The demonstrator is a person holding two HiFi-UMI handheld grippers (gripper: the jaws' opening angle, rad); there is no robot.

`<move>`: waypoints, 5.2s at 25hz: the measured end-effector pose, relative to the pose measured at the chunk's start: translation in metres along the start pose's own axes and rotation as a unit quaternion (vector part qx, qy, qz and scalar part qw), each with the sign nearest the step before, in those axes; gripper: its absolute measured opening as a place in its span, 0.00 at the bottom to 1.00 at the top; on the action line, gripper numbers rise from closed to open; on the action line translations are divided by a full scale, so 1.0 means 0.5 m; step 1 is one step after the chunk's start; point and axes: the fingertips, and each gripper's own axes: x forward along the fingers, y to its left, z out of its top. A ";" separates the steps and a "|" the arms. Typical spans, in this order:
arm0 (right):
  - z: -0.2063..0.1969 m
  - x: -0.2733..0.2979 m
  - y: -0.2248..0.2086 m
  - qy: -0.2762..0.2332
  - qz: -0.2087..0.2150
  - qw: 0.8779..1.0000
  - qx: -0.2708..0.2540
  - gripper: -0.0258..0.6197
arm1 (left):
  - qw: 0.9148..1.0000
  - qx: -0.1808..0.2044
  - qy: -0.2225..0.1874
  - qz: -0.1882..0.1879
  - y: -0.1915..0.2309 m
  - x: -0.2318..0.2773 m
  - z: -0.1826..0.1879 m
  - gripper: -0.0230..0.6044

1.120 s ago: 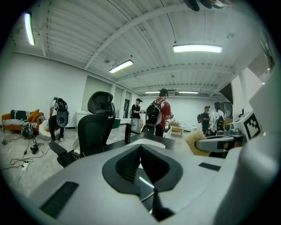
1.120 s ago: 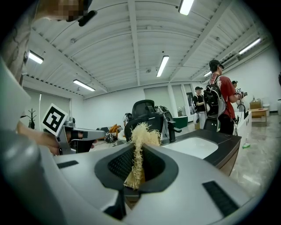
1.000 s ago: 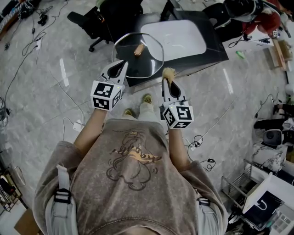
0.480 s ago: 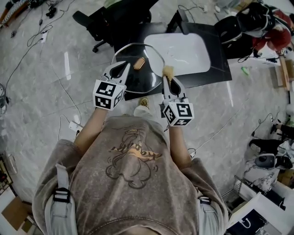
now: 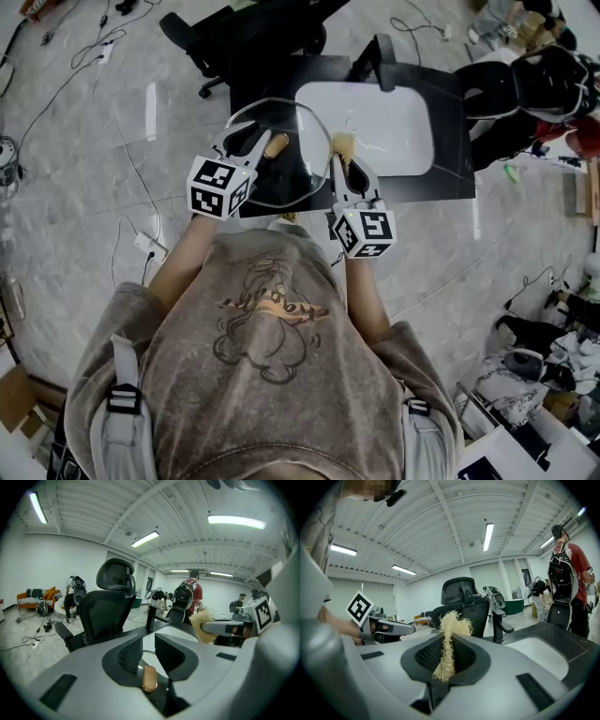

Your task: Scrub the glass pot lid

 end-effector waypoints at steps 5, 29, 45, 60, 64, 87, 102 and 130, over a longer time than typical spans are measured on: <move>0.004 0.006 -0.029 0.006 -0.002 1.000 0.008 0.10 | 0.999 0.050 0.020 0.003 -0.012 0.018 0.006 0.14; -0.019 0.030 -0.045 0.010 -0.030 0.999 0.028 0.10 | 0.985 0.078 0.144 -0.048 -0.021 0.103 -0.124 0.57; -0.044 0.020 -0.058 0.028 -0.043 0.998 0.035 0.10 | 0.976 0.098 0.192 -0.032 0.002 0.175 -0.297 0.49; -0.054 0.022 -0.059 0.030 -0.049 0.998 0.039 0.10 | 0.977 0.069 0.202 -0.027 -0.009 0.172 -0.300 0.33; -0.057 0.021 -0.059 0.032 -0.051 0.997 0.041 0.10 | 0.977 0.064 0.201 -0.023 -0.007 0.172 -0.297 0.32; -0.043 0.009 -0.069 0.025 -0.067 0.997 0.019 0.10 | 0.979 0.129 0.145 -0.061 -0.013 0.092 -0.079 0.32; -0.003 -0.013 -0.106 -0.003 -0.098 0.995 0.030 0.10 | 0.974 -0.120 0.091 -0.172 -0.002 0.071 0.012 0.32; 0.148 0.036 -0.008 -0.083 0.005 0.996 0.032 0.10 | 0.746 -0.522 0.022 -0.413 -0.092 0.033 0.051 0.32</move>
